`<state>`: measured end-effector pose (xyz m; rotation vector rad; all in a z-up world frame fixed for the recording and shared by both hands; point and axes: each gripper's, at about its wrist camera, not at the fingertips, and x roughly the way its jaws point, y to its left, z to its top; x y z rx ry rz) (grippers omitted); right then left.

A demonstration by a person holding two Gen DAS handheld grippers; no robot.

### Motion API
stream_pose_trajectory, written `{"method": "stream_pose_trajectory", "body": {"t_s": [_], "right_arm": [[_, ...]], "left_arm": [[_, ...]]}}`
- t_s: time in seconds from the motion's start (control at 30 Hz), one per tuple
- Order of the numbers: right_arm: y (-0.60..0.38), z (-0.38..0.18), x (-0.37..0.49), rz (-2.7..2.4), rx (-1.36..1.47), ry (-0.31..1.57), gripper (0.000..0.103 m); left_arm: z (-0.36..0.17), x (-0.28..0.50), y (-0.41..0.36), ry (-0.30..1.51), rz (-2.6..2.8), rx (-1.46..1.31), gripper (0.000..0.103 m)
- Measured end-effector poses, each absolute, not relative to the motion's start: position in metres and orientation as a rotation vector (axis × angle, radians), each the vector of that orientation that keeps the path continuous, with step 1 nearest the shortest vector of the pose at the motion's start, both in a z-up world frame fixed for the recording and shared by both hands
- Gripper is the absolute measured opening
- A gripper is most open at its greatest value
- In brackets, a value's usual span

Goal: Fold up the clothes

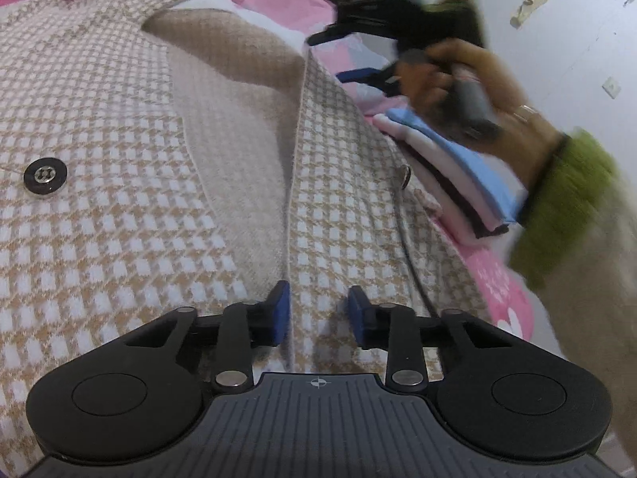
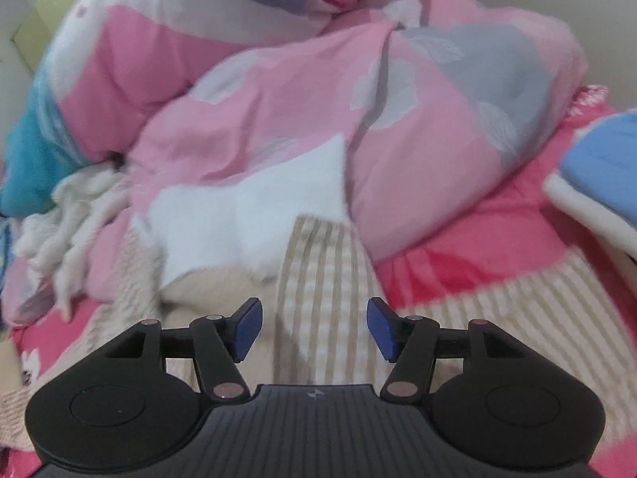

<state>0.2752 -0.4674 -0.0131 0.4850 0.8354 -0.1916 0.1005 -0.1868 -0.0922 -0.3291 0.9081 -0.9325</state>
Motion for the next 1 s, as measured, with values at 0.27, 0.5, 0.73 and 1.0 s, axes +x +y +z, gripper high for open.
{"method": "stream_pose_trajectory", "body": {"t_s": [0.27, 0.5, 0.73, 1.0], "right_arm": [[-0.506, -0.049, 0.32, -0.179, 0.679, 0.866, 0.058], [-0.511, -0.027, 0.294, -0.074, 0.689, 0.758, 0.017], [-0.481, 0.038, 0.246, 0.055, 0.594, 0.6, 0.017], [-0.411, 0.061, 0.248, 0.222, 0.513, 0.615, 0.017]], "left_arm": [[-0.098, 0.1, -0.184, 0.91, -0.955, -0.365, 0.021], [-0.1, 0.105, -0.175, 0.945, -0.997, -0.461, 0.008], [-0.086, 0.102, -0.164, 0.928, -1.117, -0.562, 0.006], [-0.074, 0.153, -0.171, 0.939, -1.172, -0.667, 0.006]]}}
